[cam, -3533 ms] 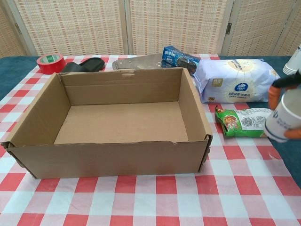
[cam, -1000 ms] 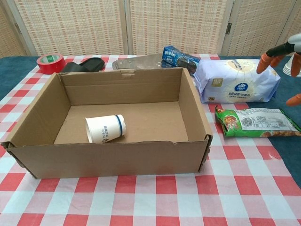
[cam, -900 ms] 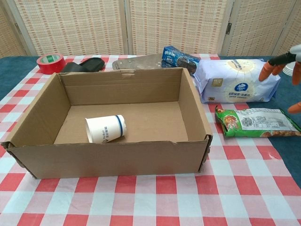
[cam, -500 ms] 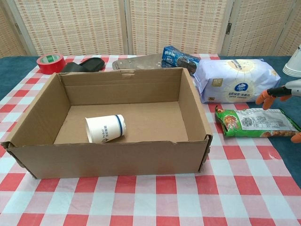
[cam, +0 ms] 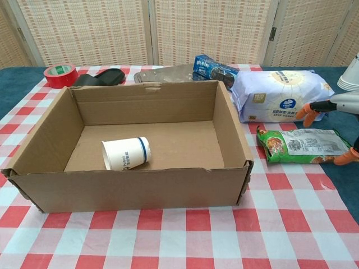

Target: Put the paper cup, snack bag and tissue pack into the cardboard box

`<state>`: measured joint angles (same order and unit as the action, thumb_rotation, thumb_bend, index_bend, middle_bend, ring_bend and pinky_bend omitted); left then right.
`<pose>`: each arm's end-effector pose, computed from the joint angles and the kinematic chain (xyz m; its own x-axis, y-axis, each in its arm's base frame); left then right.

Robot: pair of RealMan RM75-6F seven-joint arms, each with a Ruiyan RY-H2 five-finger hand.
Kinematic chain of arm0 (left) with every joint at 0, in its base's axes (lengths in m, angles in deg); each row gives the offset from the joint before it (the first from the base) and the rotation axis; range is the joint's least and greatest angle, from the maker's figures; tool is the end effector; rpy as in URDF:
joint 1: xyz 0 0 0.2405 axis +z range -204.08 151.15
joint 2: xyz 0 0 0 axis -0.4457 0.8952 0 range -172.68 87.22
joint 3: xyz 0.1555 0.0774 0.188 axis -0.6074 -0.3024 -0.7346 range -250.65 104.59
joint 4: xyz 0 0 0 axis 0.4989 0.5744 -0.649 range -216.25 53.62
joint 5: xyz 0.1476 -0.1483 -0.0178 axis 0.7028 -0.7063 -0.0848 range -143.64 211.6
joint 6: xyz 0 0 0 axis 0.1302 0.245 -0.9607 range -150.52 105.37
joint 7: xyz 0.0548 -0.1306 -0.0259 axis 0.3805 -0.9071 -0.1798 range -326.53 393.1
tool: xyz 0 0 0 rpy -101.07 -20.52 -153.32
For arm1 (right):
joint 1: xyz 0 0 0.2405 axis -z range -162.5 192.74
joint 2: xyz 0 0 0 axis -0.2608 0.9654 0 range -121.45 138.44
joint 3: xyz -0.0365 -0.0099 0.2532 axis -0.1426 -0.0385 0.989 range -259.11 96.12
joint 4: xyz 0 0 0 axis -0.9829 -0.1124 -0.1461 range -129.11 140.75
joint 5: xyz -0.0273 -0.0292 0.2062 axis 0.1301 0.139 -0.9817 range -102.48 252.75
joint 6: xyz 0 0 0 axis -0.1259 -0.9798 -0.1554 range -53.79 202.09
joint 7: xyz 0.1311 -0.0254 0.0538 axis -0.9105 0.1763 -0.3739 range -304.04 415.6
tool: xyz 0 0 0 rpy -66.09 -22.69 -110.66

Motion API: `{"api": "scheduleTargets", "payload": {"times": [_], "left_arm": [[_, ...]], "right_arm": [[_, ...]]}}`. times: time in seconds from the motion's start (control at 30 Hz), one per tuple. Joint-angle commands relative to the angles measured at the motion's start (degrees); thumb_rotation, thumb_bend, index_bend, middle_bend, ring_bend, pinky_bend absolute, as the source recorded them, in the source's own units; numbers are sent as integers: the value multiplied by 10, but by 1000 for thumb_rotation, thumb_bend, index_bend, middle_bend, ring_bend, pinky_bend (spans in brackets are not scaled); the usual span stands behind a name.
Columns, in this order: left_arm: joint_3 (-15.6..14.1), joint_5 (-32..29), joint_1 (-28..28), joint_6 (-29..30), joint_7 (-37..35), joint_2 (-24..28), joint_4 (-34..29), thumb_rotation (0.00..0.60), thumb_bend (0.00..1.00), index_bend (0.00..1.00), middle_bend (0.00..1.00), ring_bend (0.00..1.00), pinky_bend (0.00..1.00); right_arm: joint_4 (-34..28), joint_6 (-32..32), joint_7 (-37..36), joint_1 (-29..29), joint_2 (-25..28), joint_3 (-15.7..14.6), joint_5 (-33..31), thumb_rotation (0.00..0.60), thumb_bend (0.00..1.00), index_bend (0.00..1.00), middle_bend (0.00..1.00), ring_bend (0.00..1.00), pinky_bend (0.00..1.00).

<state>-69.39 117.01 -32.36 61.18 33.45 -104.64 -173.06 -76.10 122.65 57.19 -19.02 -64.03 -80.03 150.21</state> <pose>-0.3192 0.1899 0.1749 0.4364 0.0003 0.8997 0.8994 0.0269 -0.4363 -0.2685 -0.3171 0.0564 0.5135 -0.4091 0.7543 -0.8572 -0.2845 0.4292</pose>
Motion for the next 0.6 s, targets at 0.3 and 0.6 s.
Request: {"api": "scheduleTargets", "payload": {"times": [0.3,0.6], "left_arm": [[0,0,-1,-1,-2,0,1,600,206,0,0,0,0],[2,-5,-3,-7,-7,1,4,600,205,0,0,0,0]], "right_arm": [[25,-14,-4,-2,-15,7,-12,600,0,171,206,75,140],[65,-34,-12,-14,-44,15,-19,600,0,181,206,75,145]]}}
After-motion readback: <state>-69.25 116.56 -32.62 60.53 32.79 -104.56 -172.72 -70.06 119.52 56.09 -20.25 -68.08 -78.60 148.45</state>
